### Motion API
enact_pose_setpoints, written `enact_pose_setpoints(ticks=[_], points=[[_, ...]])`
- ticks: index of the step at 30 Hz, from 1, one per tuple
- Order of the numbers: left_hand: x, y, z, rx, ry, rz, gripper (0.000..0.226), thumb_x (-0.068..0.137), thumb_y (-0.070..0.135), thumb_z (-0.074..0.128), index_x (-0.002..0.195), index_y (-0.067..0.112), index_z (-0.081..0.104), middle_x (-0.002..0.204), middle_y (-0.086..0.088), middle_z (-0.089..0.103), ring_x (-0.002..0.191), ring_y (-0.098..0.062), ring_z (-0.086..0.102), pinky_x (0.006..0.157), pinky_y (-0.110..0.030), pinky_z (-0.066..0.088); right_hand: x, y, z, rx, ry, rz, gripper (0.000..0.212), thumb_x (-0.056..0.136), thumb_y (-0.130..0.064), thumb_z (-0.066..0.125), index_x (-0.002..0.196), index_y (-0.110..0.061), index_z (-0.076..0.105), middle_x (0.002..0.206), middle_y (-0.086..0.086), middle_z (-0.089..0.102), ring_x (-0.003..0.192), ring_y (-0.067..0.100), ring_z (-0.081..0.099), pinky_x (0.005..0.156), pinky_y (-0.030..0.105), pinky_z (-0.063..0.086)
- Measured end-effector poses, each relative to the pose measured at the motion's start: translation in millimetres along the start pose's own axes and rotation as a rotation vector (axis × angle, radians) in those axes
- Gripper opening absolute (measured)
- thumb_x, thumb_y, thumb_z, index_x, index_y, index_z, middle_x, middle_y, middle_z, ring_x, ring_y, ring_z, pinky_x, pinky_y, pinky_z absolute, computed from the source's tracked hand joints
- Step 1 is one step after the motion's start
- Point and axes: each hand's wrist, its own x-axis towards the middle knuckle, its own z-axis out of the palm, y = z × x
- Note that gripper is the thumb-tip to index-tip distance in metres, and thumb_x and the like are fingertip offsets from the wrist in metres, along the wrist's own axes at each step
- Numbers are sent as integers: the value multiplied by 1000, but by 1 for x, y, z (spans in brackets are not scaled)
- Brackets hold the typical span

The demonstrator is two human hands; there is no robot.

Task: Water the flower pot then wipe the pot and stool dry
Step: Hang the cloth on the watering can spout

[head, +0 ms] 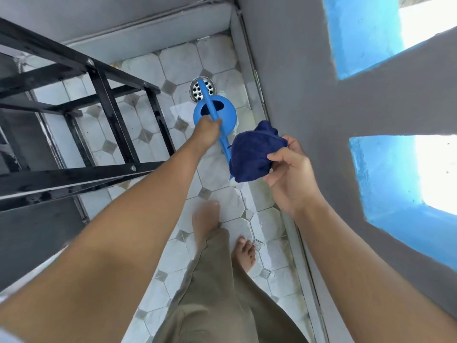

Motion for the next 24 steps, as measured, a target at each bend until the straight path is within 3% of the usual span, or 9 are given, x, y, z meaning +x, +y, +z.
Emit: enact_pose_setpoints(ticks=[3, 5, 7, 10, 13, 16, 18, 21, 24], points=[[-46, 6, -9, -427, -171, -140, 106, 59, 83, 46, 130, 3, 53, 122, -13, 64, 110, -29, 64, 97, -50, 51, 6, -5, 6, 68, -23, 25, 28, 80, 6, 42, 98, -14, 50, 95, 4, 65, 88, 21, 61, 66, 30, 53], [-73, 2, -11, -600, -362, -173, 100, 66, 83, 48, 128, 6, 57, 120, -12, 66, 109, -28, 65, 98, -46, 50, 14, -8, 11, 100, -35, 31, 37, 75, 3, 46, 108, -12, 51, 107, 11, 66, 96, 26, 63, 71, 35, 56], [-99, -7, -14, -539, -439, -102, 75, 76, 71, 55, 122, 13, 64, 113, -9, 69, 103, -25, 65, 96, -44, 48, 19, -9, 19, 97, -22, 34, 47, 76, 3, 45, 120, -12, 51, 119, 17, 64, 104, 30, 64, 77, 38, 56], [-115, -14, -20, -379, -345, -5, 38, 81, 51, 66, 104, 21, 68, 100, 0, 72, 87, -15, 63, 80, -36, 50, 24, -7, 26, 55, -66, 34, 44, 79, 8, 41, 117, -11, 52, 117, 14, 66, 99, 27, 67, 70, 34, 57], [-115, -16, -34, -450, -246, 18, 48, 76, 41, 75, 114, 16, 62, 101, -2, 70, 80, -14, 62, 66, -27, 44, 28, -5, 33, -59, -129, 33, 37, 81, 13, 41, 107, -12, 50, 102, 9, 68, 89, 21, 67, 66, 32, 56], [-111, -14, -41, -430, -24, 148, 48, 73, 27, 79, 116, 19, 60, 114, -4, 70, 98, -19, 69, 78, -33, 56, 37, -4, 36, -248, -130, 7, 40, 84, 15, 51, 110, -15, 51, 104, 7, 68, 91, 19, 68, 73, 34, 58], [-108, -13, -41, -247, 93, 251, 40, 75, 28, 76, 112, 24, 59, 112, -2, 70, 101, -17, 68, 85, -34, 57, 43, -4, 38, -430, -86, -27, 44, 84, 12, 61, 117, -15, 53, 112, 7, 67, 103, 22, 68, 82, 39, 60], [-103, -17, -36, -76, 124, 291, 27, 87, 31, 62, 112, 23, 59, 108, -4, 70, 99, -20, 67, 88, -40, 56, 48, -8, 39, -657, -43, -116, 53, 78, 5, 75, 120, -20, 56, 123, 8, 65, 117, 24, 63, 91, 44, 60], [-104, -18, -30, -1, 157, 248, 21, 94, 37, 48, 99, 20, 61, 97, -6, 68, 91, -23, 64, 87, -43, 53, 49, -11, 37, -647, -59, -148, 58, 76, 4, 79, 121, -26, 57, 125, 7, 64, 119, 23, 63, 91, 45, 60]])
